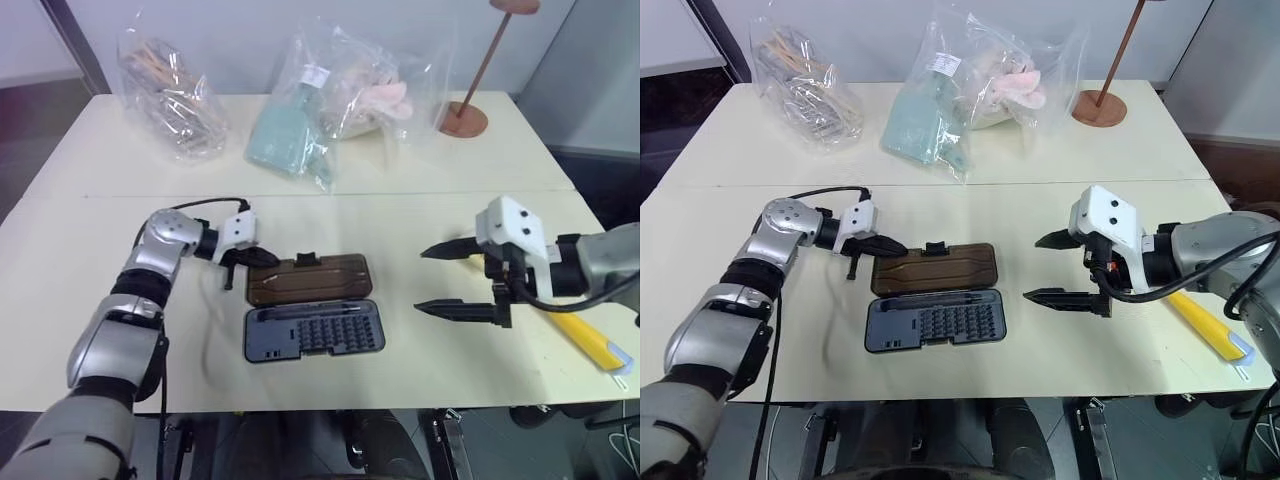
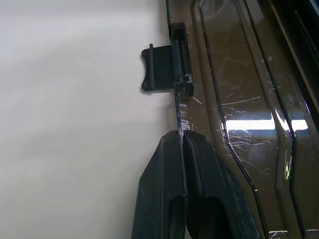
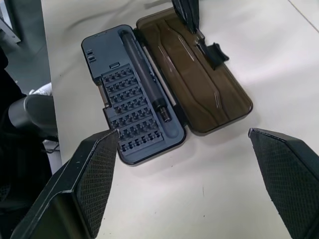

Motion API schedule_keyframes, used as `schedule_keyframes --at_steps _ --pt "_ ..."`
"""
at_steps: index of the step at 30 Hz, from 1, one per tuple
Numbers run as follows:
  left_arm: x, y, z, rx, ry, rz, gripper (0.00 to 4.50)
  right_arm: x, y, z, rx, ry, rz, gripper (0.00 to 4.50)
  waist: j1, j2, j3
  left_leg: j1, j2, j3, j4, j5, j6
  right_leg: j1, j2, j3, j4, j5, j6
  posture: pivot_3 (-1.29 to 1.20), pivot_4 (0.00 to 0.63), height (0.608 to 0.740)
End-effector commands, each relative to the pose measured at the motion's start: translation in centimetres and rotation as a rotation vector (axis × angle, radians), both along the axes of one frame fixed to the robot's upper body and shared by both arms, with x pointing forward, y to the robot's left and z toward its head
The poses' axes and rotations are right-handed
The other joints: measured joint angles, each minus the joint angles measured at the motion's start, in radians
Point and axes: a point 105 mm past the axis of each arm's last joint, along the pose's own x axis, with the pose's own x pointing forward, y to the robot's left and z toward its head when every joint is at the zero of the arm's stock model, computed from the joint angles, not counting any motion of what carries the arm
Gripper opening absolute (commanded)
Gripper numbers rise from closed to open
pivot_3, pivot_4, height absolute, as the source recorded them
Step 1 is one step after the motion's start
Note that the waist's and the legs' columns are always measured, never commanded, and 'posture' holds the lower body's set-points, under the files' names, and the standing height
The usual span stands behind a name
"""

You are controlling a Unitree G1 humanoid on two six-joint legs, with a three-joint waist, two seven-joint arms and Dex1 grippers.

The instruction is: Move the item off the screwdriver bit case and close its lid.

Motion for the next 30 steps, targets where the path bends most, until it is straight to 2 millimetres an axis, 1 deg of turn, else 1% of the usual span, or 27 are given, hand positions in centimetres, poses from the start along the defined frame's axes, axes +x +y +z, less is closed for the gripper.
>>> schedule_keyframes --at_steps 1,3,4,5,6,7,9,11,12,14,15,16,17,18,19,20,22,23,25,26,30 --pt "-0.1 -0.2 -0.8 0.019 -0.012 0.005 0.33 0.5 0.1 0.4 -0.006 -0.042 -0.002 4.33 0.000 0.000 0.000 0.000 0.000 0.000 0.000 0.000 0.000 0.000 0.000 0.000 0.000 0.000 0.000 0.00 0.150 0.737" --pt "0.5 0.5 0.1 -0.007 -0.042 0.058 0.92 1.1 0.1 0.3 0.000 -0.051 -0.013 4.33 -0.003 0.000 0.000 0.000 0.000 0.000 0.000 0.000 0.000 0.000 0.000 0.000 0.000 0.000 0.000 0.00 0.150 0.737" --pt "0.7 1.0 0.9 -0.031 -0.052 0.084 1.60 1.3 0.2 0.2 0.003 -0.055 -0.014 4.33 -0.004 0.000 0.000 0.000 0.000 0.000 0.000 0.000 0.000 0.000 0.000 0.000 0.000 0.000 0.000 0.00 0.150 0.737" --pt "0.9 1.6 2.0 -0.063 -0.061 0.112 1.86 1.6 0.3 0.2 0.007 -0.058 -0.012 4.33 -0.007 0.000 0.000 0.000 0.000 0.000 0.000 0.000 0.000 0.000 0.000 0.000 0.000 0.000 0.000 0.00 0.150 0.737" --pt "0.9 2.1 2.9 -0.091 -0.059 0.131 2.42 1.8 0.4 0.2 0.010 -0.060 -0.010 4.33 -0.012 0.000 0.000 0.000 0.000 0.000 0.000 0.000 0.000 0.000 0.001 0.000 0.000 0.000 0.000 0.00 0.150 0.737" --pt "0.6 2.7 4.1 -0.125 -0.054 0.144 2.82 2.1 0.5 0.3 0.016 -0.062 -0.006 4.33 -0.017 -0.001 0.000 0.000 0.001 0.000 0.000 0.000 0.000 -0.001 0.001 0.000 0.001 0.000 0.000 0.00 0.150 0.737" --pt "-0.6 3.5 6.6 -0.196 -0.023 0.154 3.81 2.8 0.9 0.3 0.029 -0.067 0.008 4.33 -0.022 -0.001 0.001 0.000 0.002 -0.001 0.000 0.000 0.000 -0.002 0.002 0.000 0.002 0.000 0.000 0.00 0.150 0.737" --pt "-2.6 3.6 8.6 -0.256 0.035 0.139 3.81 3.6 1.3 0.2 0.035 -0.070 0.021 4.33 -0.034 -0.001 0.001 0.000 0.002 -0.001 -0.001 0.000 0.000 -0.003 0.002 0.000 0.003 0.000 0.000 0.00 0.150 0.737" --pt "-4.1 3.4 9.5 -0.290 0.083 0.118 3.81 4.1 1.6 0.0 0.035 -0.074 0.028 4.33 -0.038 -0.001 0.001 0.000 0.002 -0.001 -0.001 0.000 0.000 -0.003 0.002 0.000 0.004 0.000 0.000 0.00 0.150 0.737" --pt "-6.0 2.8 10.3 -0.318 0.146 0.097 3.81 4.7 1.9 -0.2 0.031 -0.080 0.038 4.33 -0.036 0.000 0.001 0.000 0.001 -0.001 -0.001 0.000 0.000 -0.002 0.001 0.000 0.004 0.000 0.000 0.00 0.150 0.737" --pt "-8.3 2.5 10.3 -0.311 0.212 0.046 3.81 5.4 2.4 -0.5 0.024 -0.088 0.047 4.33 -0.034 0.000 0.001 0.000 0.001 -0.001 -0.001 0.000 0.000 -0.002 0.001 0.000 0.004 0.000 0.000 0.00 0.150 0.737" --pt "-10.6 2.1 9.7 -0.276 0.267 -0.009 3.81 6.2 3.1 -1.0 0.017 -0.093 0.059 4.33 -0.039 -0.001 0.001 0.000 0.001 -0.001 -0.001 0.000 0.000 -0.002 0.000 0.000 0.004 0.000 0.000 0.00 0.150 0.737" --pt "-12.8 1.9 8.1 -0.205 0.309 -0.059 3.81 7.4 4.0 -1.6 0.006 -0.099 0.065 4.33 -0.049 -0.001 0.001 0.000 0.001 -0.001 -0.001 0.000 0.000 -0.002 0.001 0.000 0.003 0.000 0.000 0.00 0.150 0.737" --pt "-14.2 1.7 6.5 -0.155 0.342 -0.074 3.58 8.7 5.0 -2.4 -0.009 -0.104 0.068 4.33 -0.058 0.001 0.001 0.001 0.002 0.001 -0.001 0.000 0.000 -0.002 0.001 0.001 0.003 0.000 0.000 0.00 0.150 0.737" --pt "-14.5 1.6 5.3 -0.136 0.345 -0.058 3.27 9.7 5.8 -3.0 -0.024 -0.105 0.067 4.33 -0.062 0.000 0.001 0.002 0.002 0.001 -0.002 0.000 0.000 -0.001 0.000 0.002 0.003 0.000 0.000 0.00 0.150 0.737" --pt "-14.7 1.5 4.6 -0.131 0.344 -0.041 2.92 10.3 6.3 -3.3 -0.036 -0.106 0.067 4.33 -0.061 0.000 0.001 0.003 0.002 0.001 -0.002 0.000 0.000 -0.002 0.001 0.002 0.003 0.000 0.000 0.00 0.150 0.737" --pt "-14.7 1.4 3.4 -0.129 0.328 -0.013 1.91 11.2 7.0 -4.1 -0.065 -0.108 0.073 4.33 -0.048 0.000 0.001 0.001 0.002 -0.001 -0.002 0.000 0.000 -0.003 0.001 0.001 0.005 -0.001 -0.001 0.00 0.150 0.737" --pt "-15.0 1.3 2.7 -0.119 0.330 -0.011 1.42 11.7 7.5 -4.5 -0.078 -0.110 0.075 4.33 -0.038 0.000 0.001 0.000 0.002 -0.003 -0.001 0.001 -0.001 -0.004 0.001 -0.001 0.006 -0.001 -0.002 0.00 0.150 0.737" --pt "-15.5 1.2 1.6 -0.098 0.330 0.000 0.42 12.4 8.2 -5.2 -0.099 -0.114 0.078 4.33 -0.034 0.000 0.001 0.000 0.001 -0.001 -0.001 0.001 -0.001 -0.005 0.001 -0.001 0.007 -0.001 -0.002 0.00 0.150 0.737" --pt "-15.5 1.2 1.2 -0.093 0.325 0.010 0.05 12.7 8.5 -5.5 -0.103 -0.115 0.079 4.33 -0.032 0.000 0.001 0.000 0.001 0.000 -0.001 0.001 -0.001 -0.005 0.001 0.000 0.007 -0.001 -0.002 0.00 0.150 0.737" --pt "-14.8 1.0 -0.2 -0.087 0.284 0.068 0.05 13.4 9.1 -6.6 -0.116 -0.101 0.083 4.33 -0.029 0.000 0.001 0.000 0.001 0.000 -0.001 0.001 -0.001 -0.005 0.000 0.000 0.007 -0.001 -0.002 0.00 0.150 0.737"
